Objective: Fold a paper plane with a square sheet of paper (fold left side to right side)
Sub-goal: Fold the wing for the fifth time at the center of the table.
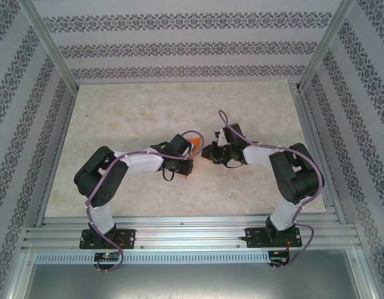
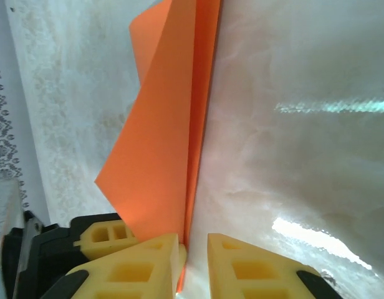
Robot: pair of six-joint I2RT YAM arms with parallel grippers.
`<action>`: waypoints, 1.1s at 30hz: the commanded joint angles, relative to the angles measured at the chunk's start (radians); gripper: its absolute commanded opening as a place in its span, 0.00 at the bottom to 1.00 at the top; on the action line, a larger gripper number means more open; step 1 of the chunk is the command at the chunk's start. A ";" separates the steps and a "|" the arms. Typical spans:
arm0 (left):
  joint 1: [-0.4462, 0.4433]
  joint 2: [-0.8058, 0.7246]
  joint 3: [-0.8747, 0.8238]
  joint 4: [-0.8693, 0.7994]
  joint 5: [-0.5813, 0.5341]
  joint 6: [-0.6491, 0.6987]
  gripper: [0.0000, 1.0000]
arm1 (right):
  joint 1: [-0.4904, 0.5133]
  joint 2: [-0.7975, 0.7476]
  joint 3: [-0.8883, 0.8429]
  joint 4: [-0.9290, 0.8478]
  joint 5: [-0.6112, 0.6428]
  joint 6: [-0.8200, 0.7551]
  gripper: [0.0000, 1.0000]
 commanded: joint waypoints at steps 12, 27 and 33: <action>0.076 -0.056 -0.145 0.231 0.173 -0.109 0.11 | 0.024 0.042 -0.004 0.217 -0.094 0.089 0.20; 0.092 -0.039 -0.176 0.283 0.202 -0.133 0.09 | 0.071 0.143 0.062 0.274 -0.106 0.143 0.18; 0.116 -0.021 -0.196 0.335 0.256 -0.175 0.07 | 0.072 0.166 0.065 0.285 -0.096 0.150 0.18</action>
